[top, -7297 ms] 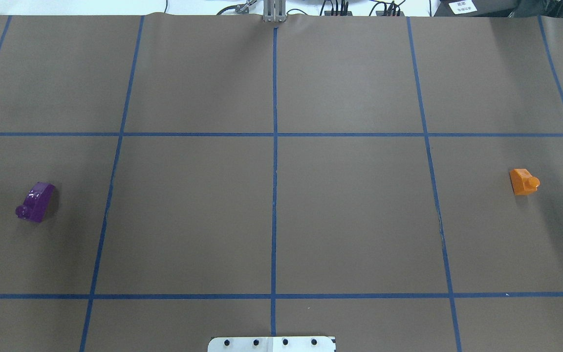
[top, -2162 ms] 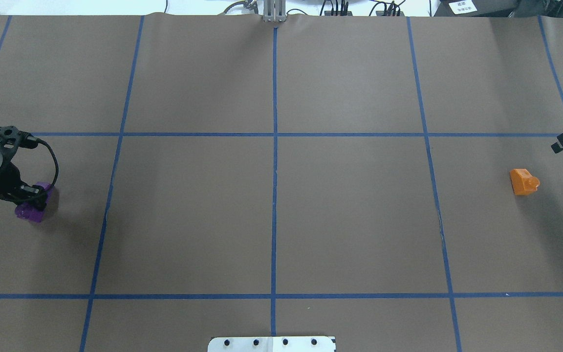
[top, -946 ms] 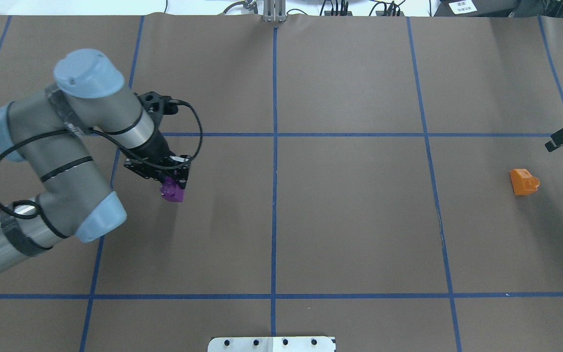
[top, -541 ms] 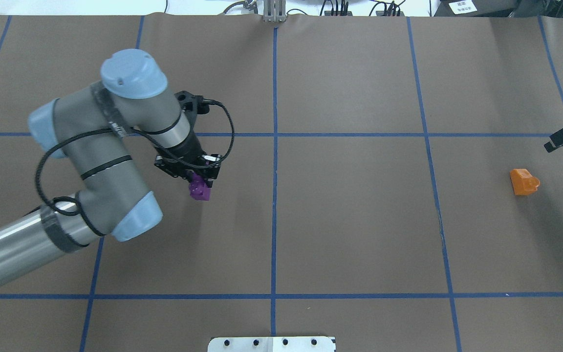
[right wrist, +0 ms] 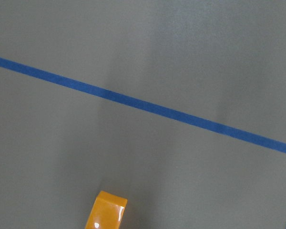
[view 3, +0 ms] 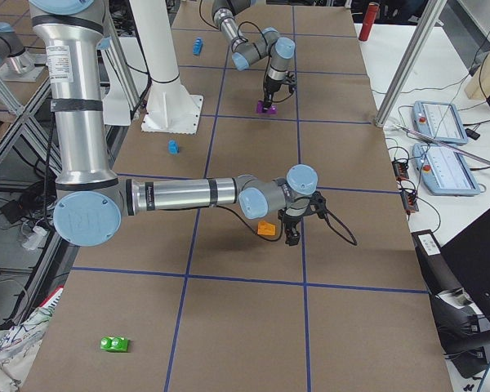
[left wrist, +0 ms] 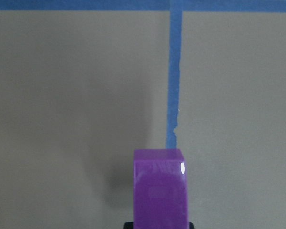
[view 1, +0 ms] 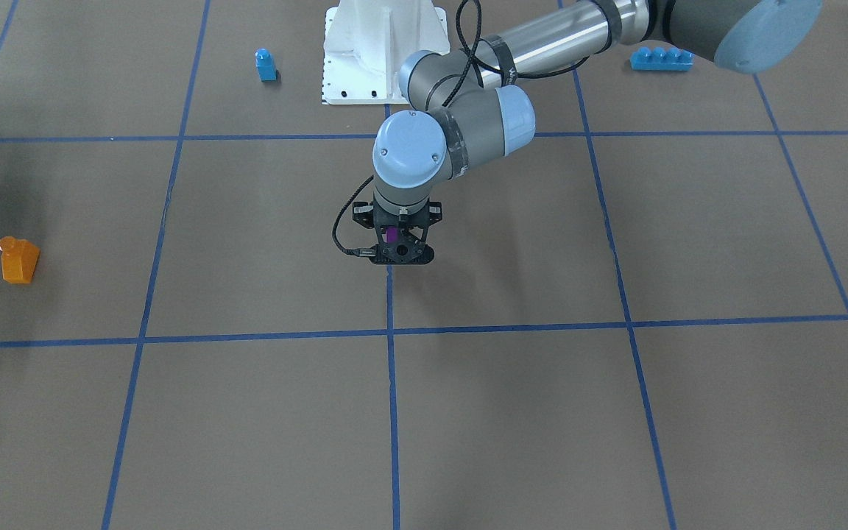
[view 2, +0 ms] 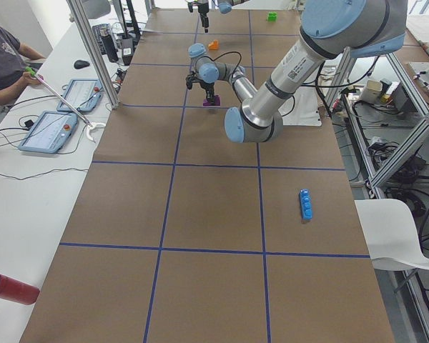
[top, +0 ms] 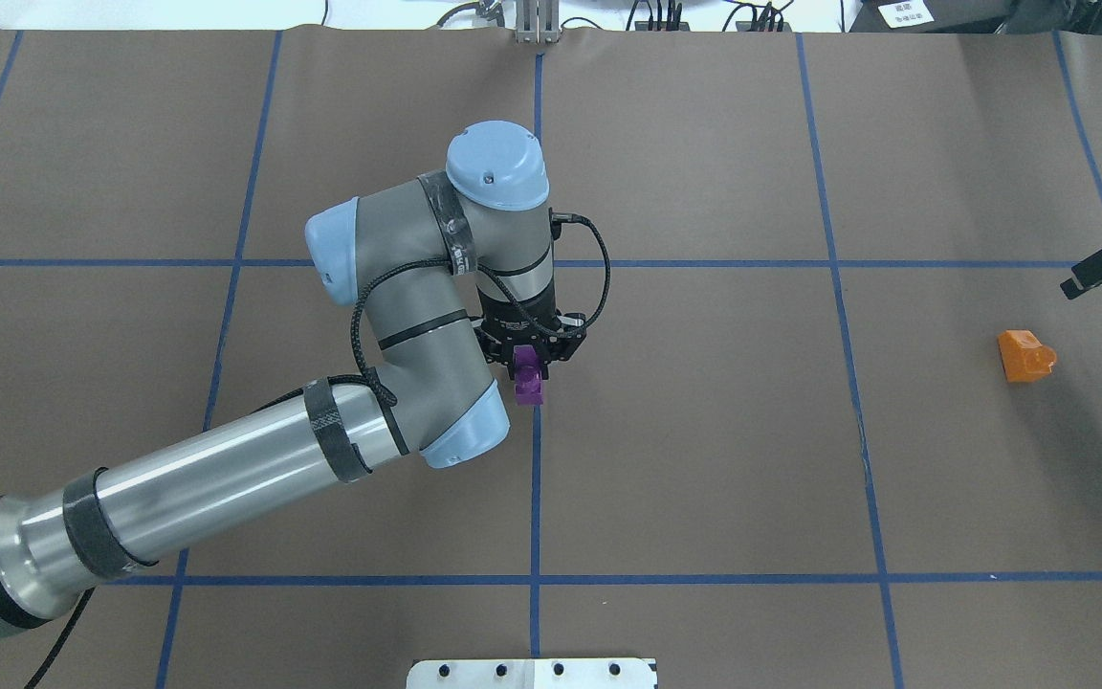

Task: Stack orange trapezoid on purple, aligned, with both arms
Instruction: 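Carry the purple block with the left gripper to the table center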

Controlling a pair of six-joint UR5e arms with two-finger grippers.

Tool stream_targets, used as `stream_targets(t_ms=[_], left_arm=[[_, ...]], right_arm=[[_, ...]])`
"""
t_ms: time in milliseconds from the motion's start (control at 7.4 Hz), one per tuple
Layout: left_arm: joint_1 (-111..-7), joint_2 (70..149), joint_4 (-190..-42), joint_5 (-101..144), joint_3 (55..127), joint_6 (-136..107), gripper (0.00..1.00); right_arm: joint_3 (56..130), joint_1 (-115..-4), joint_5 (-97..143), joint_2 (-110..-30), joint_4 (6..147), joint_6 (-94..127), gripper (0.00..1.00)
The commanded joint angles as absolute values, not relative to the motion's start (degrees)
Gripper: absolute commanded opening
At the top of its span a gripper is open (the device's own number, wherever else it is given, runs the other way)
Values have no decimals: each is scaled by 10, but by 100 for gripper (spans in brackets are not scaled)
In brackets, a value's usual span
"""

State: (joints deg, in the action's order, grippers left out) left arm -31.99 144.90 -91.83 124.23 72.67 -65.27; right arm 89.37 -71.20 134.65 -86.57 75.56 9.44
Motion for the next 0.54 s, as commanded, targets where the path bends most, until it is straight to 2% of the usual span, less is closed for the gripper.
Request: stream_targets(t_ms=[0, 135, 270, 405], left_arm=[[-308, 1452, -923, 1223, 719, -660, 0], [-308, 1452, -924, 1223, 719, -659, 0], [-306, 1451, -926, 1223, 719, -658, 5], [-305, 1451, -926, 1223, 719, -658, 21]], right_arm=[[896, -712, 1346, -866, 756, 95, 100], [896, -711, 1346, -866, 756, 95, 100], [895, -710, 1346, -866, 756, 94, 100], [895, -705, 1346, -866, 756, 96, 100]])
